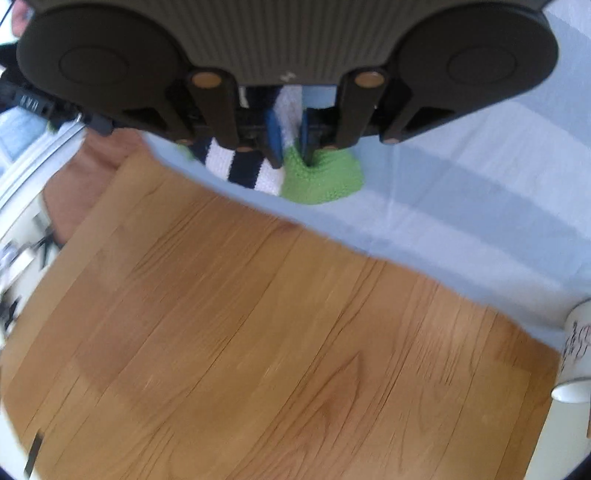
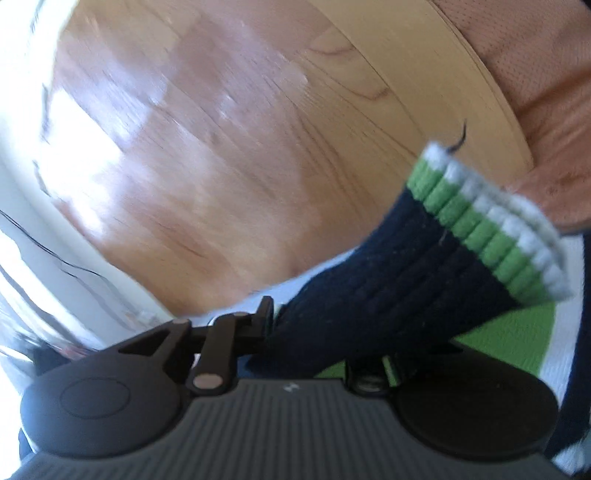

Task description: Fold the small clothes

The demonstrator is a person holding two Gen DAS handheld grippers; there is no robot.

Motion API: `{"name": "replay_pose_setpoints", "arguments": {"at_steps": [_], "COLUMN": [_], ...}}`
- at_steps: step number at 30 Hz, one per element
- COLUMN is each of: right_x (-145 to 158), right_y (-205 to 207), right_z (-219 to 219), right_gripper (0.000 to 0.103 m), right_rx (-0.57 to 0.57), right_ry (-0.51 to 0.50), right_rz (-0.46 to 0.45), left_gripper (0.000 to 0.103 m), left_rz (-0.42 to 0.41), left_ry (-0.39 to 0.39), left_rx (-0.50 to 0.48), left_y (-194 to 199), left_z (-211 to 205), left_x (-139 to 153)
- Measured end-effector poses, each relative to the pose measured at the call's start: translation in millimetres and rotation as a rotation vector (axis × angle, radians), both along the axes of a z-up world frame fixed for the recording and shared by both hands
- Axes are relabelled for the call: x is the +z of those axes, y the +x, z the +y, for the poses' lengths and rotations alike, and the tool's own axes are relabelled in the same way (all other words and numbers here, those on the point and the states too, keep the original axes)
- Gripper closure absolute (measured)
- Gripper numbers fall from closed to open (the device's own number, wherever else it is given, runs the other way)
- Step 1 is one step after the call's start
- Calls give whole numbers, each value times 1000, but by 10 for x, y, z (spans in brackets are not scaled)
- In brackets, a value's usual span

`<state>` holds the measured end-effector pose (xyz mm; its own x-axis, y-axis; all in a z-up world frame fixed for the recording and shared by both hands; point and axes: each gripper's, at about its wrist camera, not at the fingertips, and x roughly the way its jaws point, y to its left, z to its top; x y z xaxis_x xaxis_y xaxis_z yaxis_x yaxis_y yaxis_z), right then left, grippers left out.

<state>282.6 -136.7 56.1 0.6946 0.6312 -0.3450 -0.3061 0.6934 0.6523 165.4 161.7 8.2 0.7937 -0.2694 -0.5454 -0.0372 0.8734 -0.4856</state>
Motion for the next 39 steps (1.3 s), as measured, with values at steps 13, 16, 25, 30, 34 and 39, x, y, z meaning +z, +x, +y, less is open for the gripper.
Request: {"name": "replay_pose_setpoints", "arguments": {"at_steps": [13, 16, 25, 30, 34, 39], "right_x": [-205, -193, -261, -141, -8, -30], "right_y": [-260, -409, -610, -768, -610, -149], "right_z": [-685, -806, -1078, -1153, -856, -482], "right_gripper": [88, 88, 44, 44, 43, 67], "right_rx": [-212, -223, -378, -367, -259, -125], "right_ry": [-39, 72, -25, -59, -170, -342], "right_rz": [87, 17, 25, -48, -65, -8], "left_gripper": [93, 93, 83, 68, 59, 61], "left_rz": [16, -57, 51, 60, 57, 44], "left_ry": [96, 78, 97, 109, 107, 125], "left_rx": [-56, -22, 70, 97, 100, 48], "left_y": [-33, -187, -192, -197, -224, -219], "left_z": [-278, -227, -93, -58, -58, -120], "left_x": [-62, 74, -92, -79, -65, -101]}}
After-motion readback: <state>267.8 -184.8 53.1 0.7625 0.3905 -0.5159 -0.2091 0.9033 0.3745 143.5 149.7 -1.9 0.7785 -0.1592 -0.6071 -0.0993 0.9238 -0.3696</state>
